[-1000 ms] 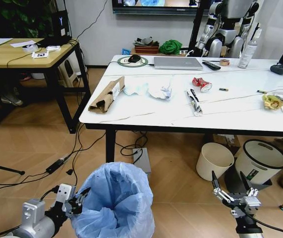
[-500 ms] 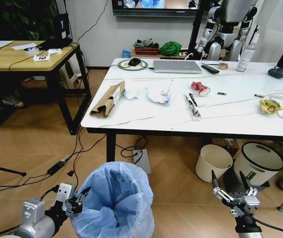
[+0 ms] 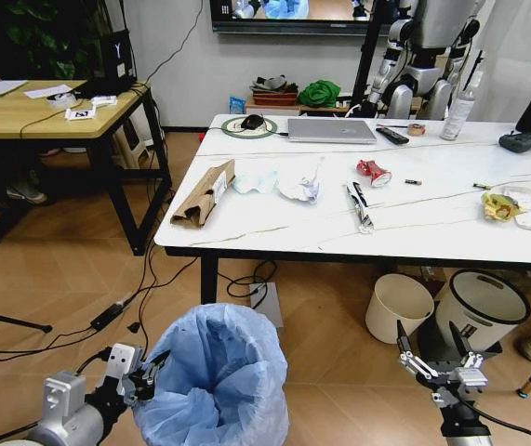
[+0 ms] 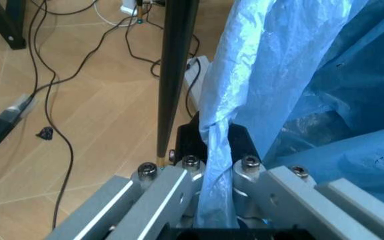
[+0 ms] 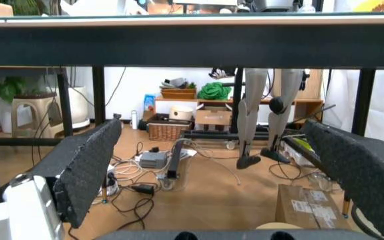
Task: Pick up the trash bin and place the trash from the table into it.
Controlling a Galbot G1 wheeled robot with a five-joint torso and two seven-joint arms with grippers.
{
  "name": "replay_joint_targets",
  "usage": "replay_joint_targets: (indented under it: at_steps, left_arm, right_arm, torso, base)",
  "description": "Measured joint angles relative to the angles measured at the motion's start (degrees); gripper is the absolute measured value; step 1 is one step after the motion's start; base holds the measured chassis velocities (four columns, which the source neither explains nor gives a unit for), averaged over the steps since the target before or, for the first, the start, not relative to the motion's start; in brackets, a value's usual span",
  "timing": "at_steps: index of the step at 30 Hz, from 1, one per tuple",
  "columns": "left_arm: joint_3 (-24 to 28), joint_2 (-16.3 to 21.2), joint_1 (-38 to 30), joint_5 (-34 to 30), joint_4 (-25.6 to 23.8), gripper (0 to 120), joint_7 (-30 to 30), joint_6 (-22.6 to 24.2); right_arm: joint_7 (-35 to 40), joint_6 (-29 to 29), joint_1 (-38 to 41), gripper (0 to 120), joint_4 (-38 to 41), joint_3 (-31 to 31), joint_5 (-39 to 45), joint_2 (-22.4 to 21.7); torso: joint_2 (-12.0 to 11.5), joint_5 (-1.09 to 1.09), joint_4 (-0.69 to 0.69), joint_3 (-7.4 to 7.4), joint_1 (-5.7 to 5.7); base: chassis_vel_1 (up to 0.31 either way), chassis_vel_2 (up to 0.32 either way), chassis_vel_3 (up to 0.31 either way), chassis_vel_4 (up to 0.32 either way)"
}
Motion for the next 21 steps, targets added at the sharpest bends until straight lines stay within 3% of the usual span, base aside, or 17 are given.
replay_joint_targets:
  at_steps: [21]
  left_arm:
    - [0.17, -0.29, 0.1, 0.73, 0.1, 0, 0.13, -0.02]
  right_arm:
    - [-0.03, 0.1, -0.17, 100, -0.05, -0.27, -0.36, 0.26]
  torso:
    - [4.93, 0.0, 0.0, 2.93, 2.01]
  base:
    - [0.0, 0.0, 0.0, 0.0]
